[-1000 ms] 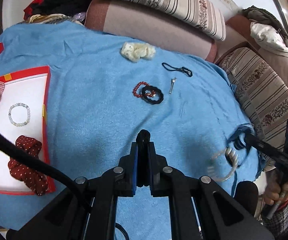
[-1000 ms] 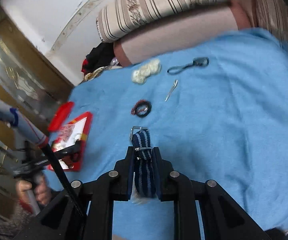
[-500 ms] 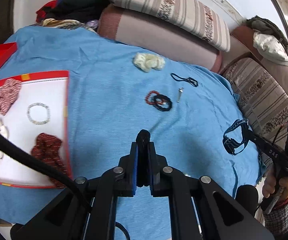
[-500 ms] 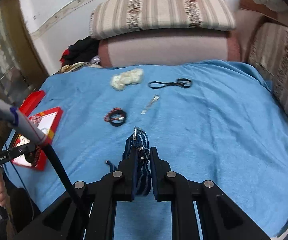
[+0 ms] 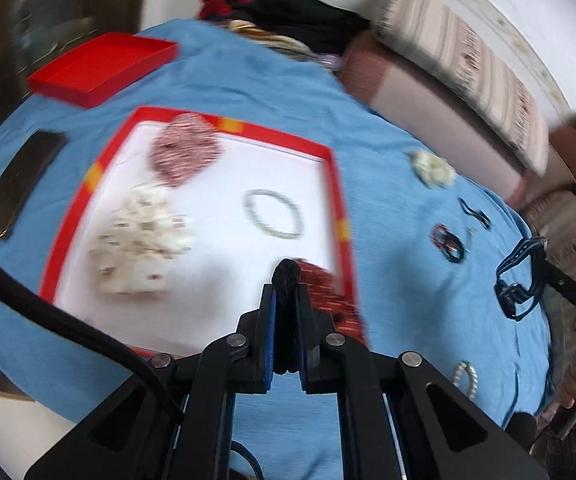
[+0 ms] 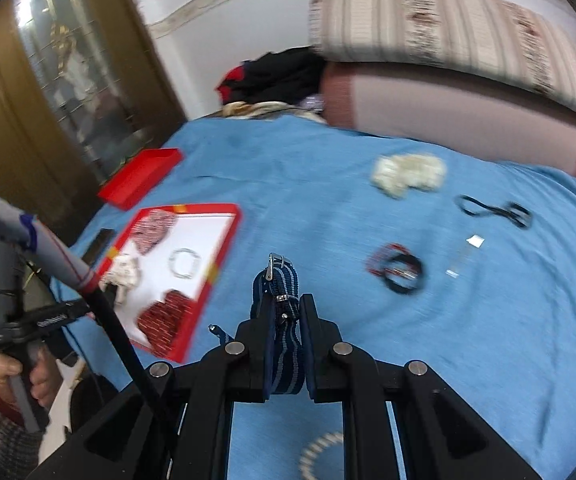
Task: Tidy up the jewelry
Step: 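Carry the blue strap and black hair tie into the tray and release both, then grasp the green-bead pearl bracelet with the left gripper while the right grasps the black wavy hair tie, then carry the pearl bracelet and wavy hair tie into the tray and open both grippers, then grasp the red bead bracelet with the left gripper while the right grasps the silver hair clip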
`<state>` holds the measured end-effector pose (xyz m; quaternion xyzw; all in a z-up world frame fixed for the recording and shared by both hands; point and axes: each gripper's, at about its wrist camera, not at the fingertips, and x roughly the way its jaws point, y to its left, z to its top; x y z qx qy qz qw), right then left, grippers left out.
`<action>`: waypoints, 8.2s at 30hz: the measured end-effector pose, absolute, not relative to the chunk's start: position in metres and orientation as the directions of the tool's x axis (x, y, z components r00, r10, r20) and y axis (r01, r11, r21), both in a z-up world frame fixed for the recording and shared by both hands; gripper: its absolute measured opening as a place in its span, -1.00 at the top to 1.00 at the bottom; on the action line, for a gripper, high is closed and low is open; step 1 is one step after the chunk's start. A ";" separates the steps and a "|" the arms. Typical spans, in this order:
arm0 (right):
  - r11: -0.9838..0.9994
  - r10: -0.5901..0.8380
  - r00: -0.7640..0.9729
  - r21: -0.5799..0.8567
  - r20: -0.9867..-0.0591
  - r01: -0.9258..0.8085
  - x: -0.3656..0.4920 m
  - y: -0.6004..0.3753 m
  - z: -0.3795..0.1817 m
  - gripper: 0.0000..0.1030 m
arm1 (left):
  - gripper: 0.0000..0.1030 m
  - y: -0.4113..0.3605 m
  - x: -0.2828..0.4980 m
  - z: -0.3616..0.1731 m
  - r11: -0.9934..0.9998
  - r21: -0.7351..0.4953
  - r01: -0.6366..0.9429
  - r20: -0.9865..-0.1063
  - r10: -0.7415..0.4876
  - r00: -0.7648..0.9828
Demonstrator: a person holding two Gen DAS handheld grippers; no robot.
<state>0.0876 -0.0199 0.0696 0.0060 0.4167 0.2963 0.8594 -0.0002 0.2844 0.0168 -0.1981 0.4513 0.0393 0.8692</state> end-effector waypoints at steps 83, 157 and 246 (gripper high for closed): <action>0.909 0.414 0.435 0.340 -0.800 -0.239 0.213 -0.131 -0.050 0.14 | 0.21 0.018 0.058 -0.041 0.903 -0.342 0.260 -0.822 -0.422 0.383; 0.873 0.425 0.518 0.186 -0.742 -0.451 0.041 -0.089 0.028 0.82 | 0.83 0.119 -0.013 0.050 0.951 -0.305 0.048 -0.748 -0.271 0.606; 0.955 0.288 0.480 0.287 -0.829 -0.076 0.288 -0.166 -0.078 0.46 | 0.13 0.010 0.262 -0.075 0.971 -0.182 0.157 -0.868 -0.234 0.437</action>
